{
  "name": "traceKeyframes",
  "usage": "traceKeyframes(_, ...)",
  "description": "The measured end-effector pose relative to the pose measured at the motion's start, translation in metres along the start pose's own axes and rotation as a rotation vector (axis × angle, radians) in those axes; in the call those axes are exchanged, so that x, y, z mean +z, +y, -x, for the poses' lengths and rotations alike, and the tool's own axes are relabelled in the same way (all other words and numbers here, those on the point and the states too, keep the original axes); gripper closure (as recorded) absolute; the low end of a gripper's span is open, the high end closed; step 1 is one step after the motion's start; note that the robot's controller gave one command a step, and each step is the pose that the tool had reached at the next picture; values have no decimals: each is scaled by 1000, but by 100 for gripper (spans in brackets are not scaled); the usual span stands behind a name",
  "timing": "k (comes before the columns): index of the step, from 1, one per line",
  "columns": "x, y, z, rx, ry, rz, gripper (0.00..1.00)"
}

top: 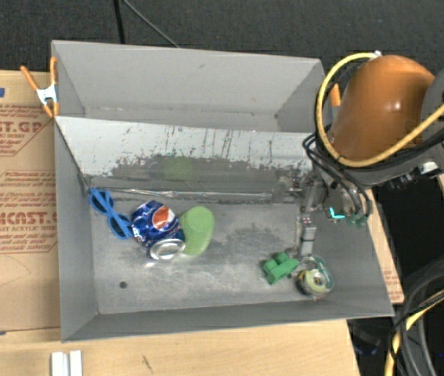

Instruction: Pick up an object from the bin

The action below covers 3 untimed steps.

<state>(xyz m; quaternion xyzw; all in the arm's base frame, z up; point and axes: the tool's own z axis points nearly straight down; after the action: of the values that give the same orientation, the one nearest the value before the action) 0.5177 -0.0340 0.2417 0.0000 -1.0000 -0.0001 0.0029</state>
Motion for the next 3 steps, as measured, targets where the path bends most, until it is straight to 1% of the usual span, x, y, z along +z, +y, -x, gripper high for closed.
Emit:
traceKeyframes(1, 125, -53, -39, -30, 3, 0, 0)
traceKeyframes(2, 121, -51, -36, -33, -6, 0, 100)
traceKeyframes(3, 121, -51, -36, -33, -6, 0, 0)
